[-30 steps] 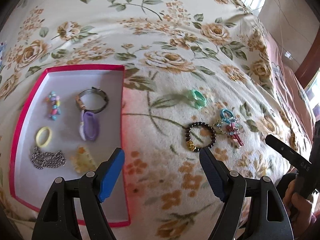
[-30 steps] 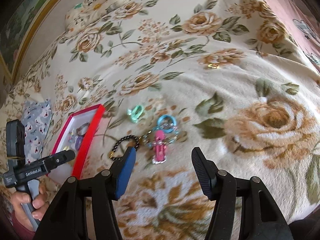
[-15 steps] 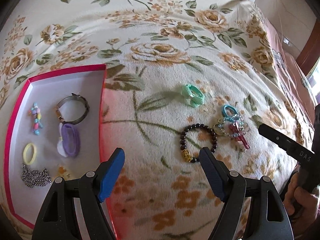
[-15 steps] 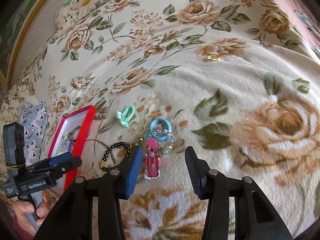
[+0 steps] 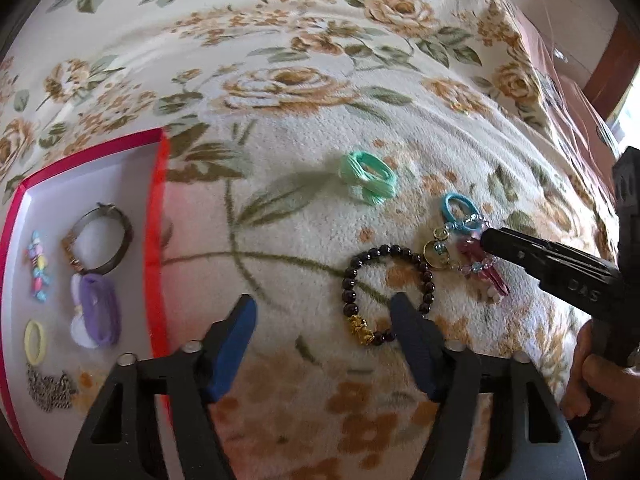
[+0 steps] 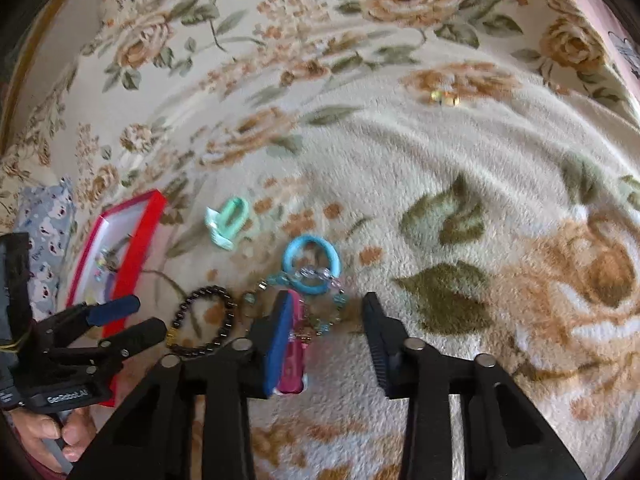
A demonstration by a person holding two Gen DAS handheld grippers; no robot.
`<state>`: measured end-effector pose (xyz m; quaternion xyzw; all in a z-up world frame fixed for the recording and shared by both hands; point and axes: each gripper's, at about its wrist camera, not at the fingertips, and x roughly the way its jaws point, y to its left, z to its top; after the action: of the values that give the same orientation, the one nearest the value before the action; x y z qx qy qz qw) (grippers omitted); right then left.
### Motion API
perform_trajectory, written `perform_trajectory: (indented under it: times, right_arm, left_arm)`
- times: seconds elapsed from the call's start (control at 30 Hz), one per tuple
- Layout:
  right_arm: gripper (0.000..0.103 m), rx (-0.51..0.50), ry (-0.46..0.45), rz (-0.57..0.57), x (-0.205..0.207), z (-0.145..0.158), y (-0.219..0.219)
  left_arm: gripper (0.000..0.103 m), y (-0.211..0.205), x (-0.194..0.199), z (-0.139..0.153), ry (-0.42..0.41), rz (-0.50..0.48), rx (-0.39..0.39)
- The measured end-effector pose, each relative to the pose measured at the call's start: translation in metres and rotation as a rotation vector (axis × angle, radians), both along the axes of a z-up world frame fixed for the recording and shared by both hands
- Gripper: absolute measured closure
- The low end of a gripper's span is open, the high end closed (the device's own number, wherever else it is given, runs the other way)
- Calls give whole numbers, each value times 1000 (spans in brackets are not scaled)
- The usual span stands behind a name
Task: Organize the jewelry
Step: 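Grasp the black beaded bracelet with left tool while right tool grasps the crystal bead bracelet, then carry both bracelets over the red box and lower them inside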
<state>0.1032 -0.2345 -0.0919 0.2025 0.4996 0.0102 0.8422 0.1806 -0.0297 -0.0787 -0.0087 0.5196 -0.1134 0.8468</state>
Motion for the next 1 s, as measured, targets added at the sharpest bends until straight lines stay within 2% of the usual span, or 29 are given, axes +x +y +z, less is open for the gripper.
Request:
perform_trajectory:
  times: [0.07, 0.1, 0.17, 0.23, 0.27, 0.33, 0.6, 1.0]
  right_arm:
    - [74, -3, -5, 4, 1, -2, 1]
    - [80, -10, -6, 7, 3, -2, 1]
    - [82, -22, 9, 11, 6, -6, 2]
    - [86, -14, 6, 5, 7, -8, 0]
    - [93, -24, 7, 5, 7, -7, 0]
    - [95, -34, 3, 8, 7, -6, 2]
    - [96, -9, -74, -3, -3, 16, 4]
    - [96, 25, -215, 52, -12, 69, 31]
  left_arm:
    - [53, -6, 4, -9, 21, -27, 4]
    - [55, -9, 6, -14, 28, -37, 16]
    - [58, -14, 7, -19, 7, -52, 44]
    - [71, -15, 8, -19, -3, -67, 36]
    - [81, -15, 9, -20, -2, -70, 22]
    - [94, -11, 10, -21, -1, -69, 7]
    - [96, 4, -6, -6, -38, -53, -39]
    - [96, 40, -53, 48, -156, -23, -103]
